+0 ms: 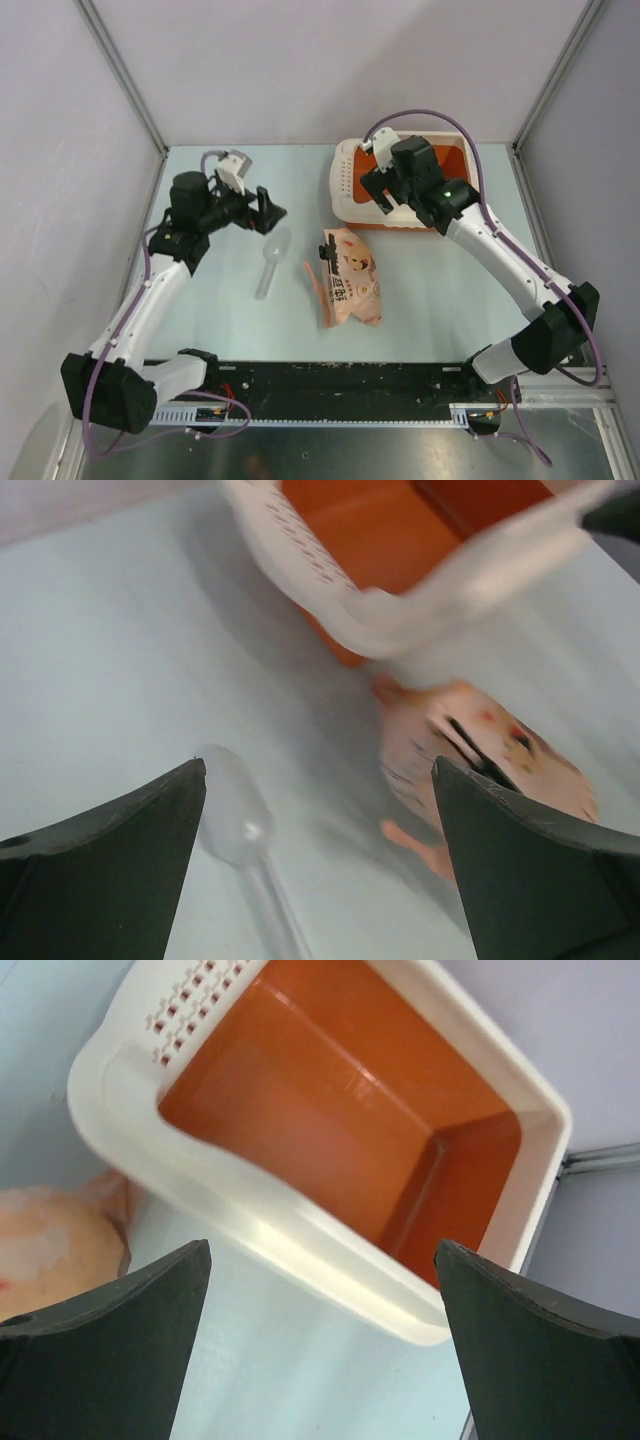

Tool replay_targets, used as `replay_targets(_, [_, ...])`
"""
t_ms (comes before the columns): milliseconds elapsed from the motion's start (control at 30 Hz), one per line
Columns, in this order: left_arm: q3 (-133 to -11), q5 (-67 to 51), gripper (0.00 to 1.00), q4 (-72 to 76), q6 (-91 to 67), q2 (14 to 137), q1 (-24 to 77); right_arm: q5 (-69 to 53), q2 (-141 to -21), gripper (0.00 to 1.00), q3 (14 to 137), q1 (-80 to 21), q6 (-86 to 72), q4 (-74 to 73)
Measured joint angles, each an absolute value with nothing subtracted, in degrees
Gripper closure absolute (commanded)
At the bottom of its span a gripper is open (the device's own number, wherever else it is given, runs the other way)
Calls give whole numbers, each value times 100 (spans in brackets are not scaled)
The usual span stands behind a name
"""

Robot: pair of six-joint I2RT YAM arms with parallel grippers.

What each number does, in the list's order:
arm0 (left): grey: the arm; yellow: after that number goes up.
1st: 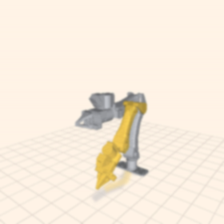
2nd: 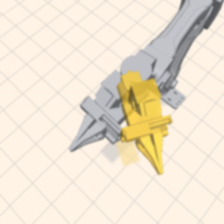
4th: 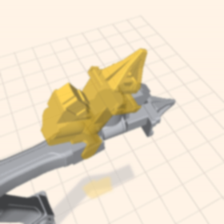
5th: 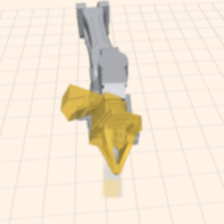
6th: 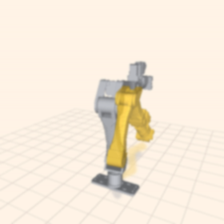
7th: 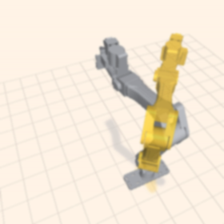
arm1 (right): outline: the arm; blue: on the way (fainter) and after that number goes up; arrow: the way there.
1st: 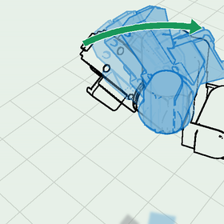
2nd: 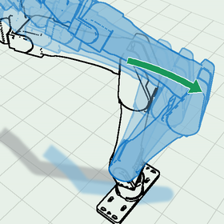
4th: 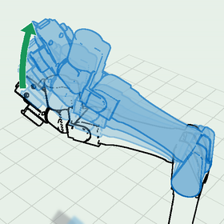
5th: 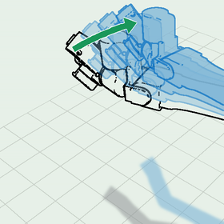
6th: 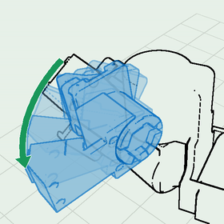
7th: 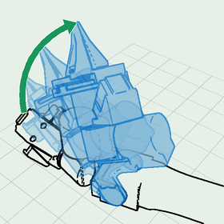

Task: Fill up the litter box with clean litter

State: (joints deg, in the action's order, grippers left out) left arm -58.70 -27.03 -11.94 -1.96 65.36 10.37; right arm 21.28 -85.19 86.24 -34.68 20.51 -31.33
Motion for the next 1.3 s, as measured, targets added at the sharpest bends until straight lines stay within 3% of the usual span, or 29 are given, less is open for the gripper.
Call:
replay_targets(400, [-5590, -3177, 6, -2300, 443, 6182, 3055, 676, -7940, 0, 8621, -2626, 1844, -4174])
replay_targets(667, [-5854, -3173, 15, -2613, 333, 6923, 3275, 504, -7846, 0, 8602, -2069, 1527, -4178])
replay_targets(1033, [-5690, -3546, 30, -2547, -982, 7762, 3754, 270, -7614, 1, 8433, -1494, 1282, -4167])
replay_targets(1133, [-5638, -3594, 41, -2414, -1356, 7937, 3885, 222, -7588, 1, 8248, -1378, 1216, -4180])
replay_targets(1167, [-5638, -3581, 51, -2375, -1461, 8018, 3911, 207, -7577, 1, 8191, -1354, 1197, -4200])
replay_targets(1300, [-5647, -3555, 74, -2303, -1798, 8296, 3920, 154, -7465, 1, 8064, -1271, 1114, -4289])
